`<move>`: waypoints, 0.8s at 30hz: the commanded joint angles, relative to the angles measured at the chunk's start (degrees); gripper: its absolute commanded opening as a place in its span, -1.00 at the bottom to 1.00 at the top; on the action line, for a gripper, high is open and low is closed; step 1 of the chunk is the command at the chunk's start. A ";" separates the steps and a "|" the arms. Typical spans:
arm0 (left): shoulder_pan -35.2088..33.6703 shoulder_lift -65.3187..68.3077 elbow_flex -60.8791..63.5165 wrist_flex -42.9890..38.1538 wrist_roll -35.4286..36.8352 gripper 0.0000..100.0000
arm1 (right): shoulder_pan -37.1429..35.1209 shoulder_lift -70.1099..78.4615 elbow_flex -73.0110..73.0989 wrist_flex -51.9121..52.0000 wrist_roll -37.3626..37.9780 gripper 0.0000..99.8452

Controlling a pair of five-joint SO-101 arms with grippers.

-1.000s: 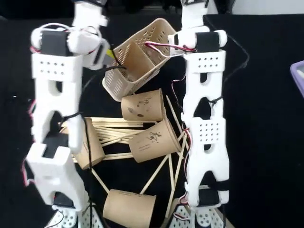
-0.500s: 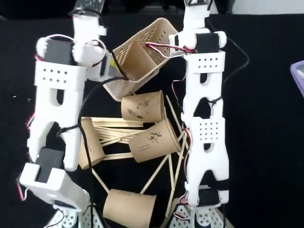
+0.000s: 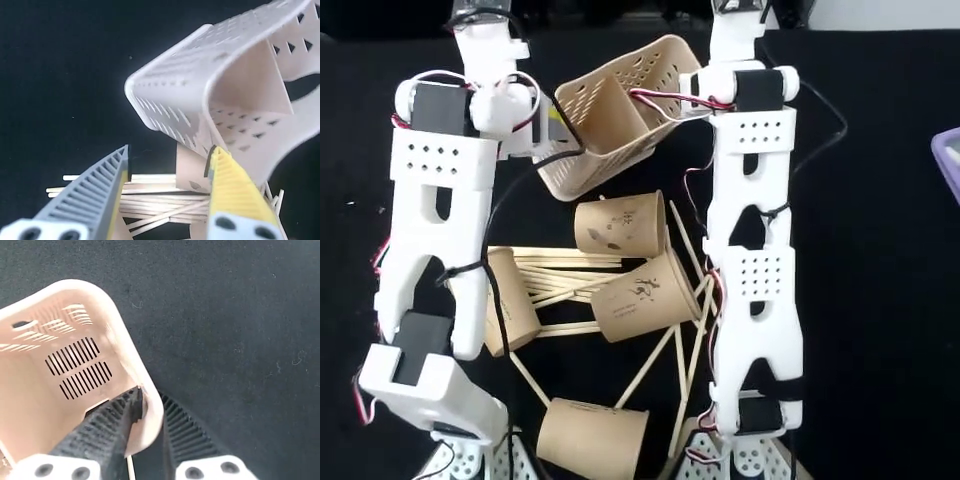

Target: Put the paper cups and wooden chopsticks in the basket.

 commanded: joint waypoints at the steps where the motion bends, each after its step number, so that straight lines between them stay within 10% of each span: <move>1: -2.95 -2.90 -2.59 -1.93 1.14 -0.46 | -0.26 0.40 -0.13 1.93 0.35 -0.98; 14: 1.19 -2.37 -13.05 3.69 6.33 -0.46 | -0.18 0.40 -0.04 1.93 0.44 -0.98; 24: 1.98 1.23 9.19 -3.52 6.24 -0.47 | -0.26 0.40 -0.04 1.93 0.44 -0.98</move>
